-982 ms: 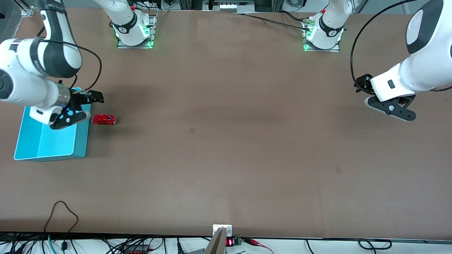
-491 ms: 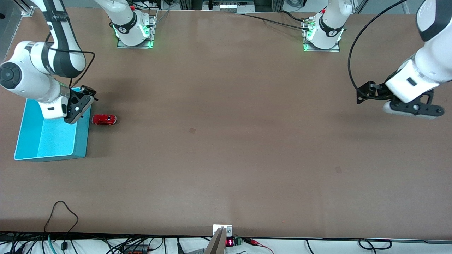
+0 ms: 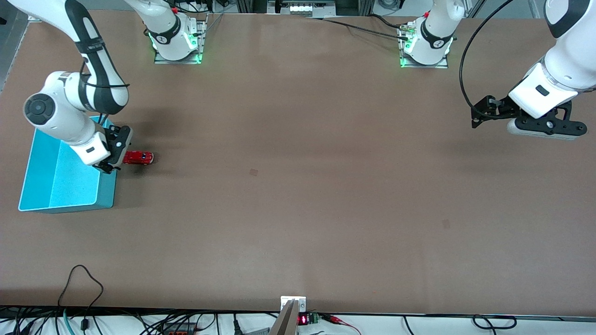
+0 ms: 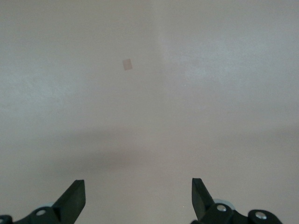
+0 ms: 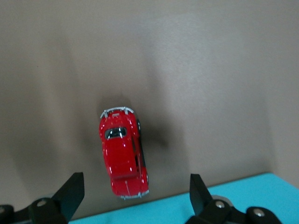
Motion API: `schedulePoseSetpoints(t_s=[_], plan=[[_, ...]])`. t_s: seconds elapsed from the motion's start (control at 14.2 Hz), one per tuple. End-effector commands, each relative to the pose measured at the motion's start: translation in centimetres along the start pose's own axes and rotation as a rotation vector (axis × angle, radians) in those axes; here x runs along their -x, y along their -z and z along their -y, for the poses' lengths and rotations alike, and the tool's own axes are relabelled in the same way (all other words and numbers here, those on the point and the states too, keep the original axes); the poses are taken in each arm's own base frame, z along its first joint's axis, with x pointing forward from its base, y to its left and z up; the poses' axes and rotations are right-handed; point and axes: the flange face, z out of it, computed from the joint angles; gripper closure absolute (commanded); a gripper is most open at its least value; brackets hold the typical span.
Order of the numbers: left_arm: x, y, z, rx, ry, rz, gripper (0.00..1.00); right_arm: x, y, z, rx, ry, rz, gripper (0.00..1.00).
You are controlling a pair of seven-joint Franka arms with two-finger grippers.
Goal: Wind red beetle toy and store in blue box
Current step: 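Lower the right gripper onto the red car and grasp it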
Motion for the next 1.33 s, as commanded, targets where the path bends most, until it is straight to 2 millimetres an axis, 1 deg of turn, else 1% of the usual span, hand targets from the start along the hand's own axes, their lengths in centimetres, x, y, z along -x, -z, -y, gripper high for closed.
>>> schedulePoseSetpoints(t_s=[0.0, 0.28, 0.35, 0.49, 0.7, 0.77, 0.84, 0.91, 0.98, 1.12, 1.19, 1.26], plan=[[0.6, 0.6, -0.7, -0.025, -0.009, -0.016, 0.0, -0.2, -1.7, 1.6, 0.021, 0.041, -0.002, 0.0], [0.6, 0.6, -0.3, -0.025, -0.003, -0.014, 0.0, -0.1, -4.3, 4.0, 0.027, 0.04, -0.011, 0.0], [0.6, 0.6, -0.3, -0.025, -0.001, -0.014, 0.0, -0.1, -4.8, 4.3, 0.036, 0.041, -0.014, 0.0], [0.6, 0.6, -0.3, -0.025, -0.001, -0.014, 0.0, -0.2, -5.2, 4.4, 0.041, 0.042, -0.015, 0.0], [0.6, 0.6, -0.3, -0.025, -0.003, -0.014, 0.0, -0.3, -5.2, 4.3, 0.046, 0.046, -0.016, 0.25], [0.6, 0.6, -0.3, -0.025, -0.001, -0.014, 0.0, -0.3, -5.2, 4.2, 0.047, 0.048, -0.016, 0.38], [0.6, 0.6, -0.3, -0.025, -0.003, -0.014, 0.0, -0.4, -5.2, 4.2, 0.047, 0.052, -0.014, 0.62], [0.6, 0.6, -0.3, -0.025, -0.003, -0.014, 0.0, -0.4, -5.1, 4.2, 0.049, 0.053, -0.014, 0.83], [0.6, 0.6, -0.3, -0.025, -0.003, -0.014, 0.0, -0.4, -4.9, 4.0, 0.054, 0.053, -0.014, 0.98], [0.6, 0.6, -0.3, -0.025, -0.003, -0.014, 0.0, -0.5, -4.1, 3.7, 0.069, 0.004, -0.023, 1.0], [0.6, 0.6, -0.3, -0.025, -0.001, -0.014, 0.0, -1.1, -3.4, 3.4, 0.082, -0.062, -0.031, 1.0], [0.6, 0.6, -0.3, -0.025, -0.001, -0.014, 0.0, -2.3, -2.4, 3.2, 0.097, -0.166, -0.044, 1.0]])
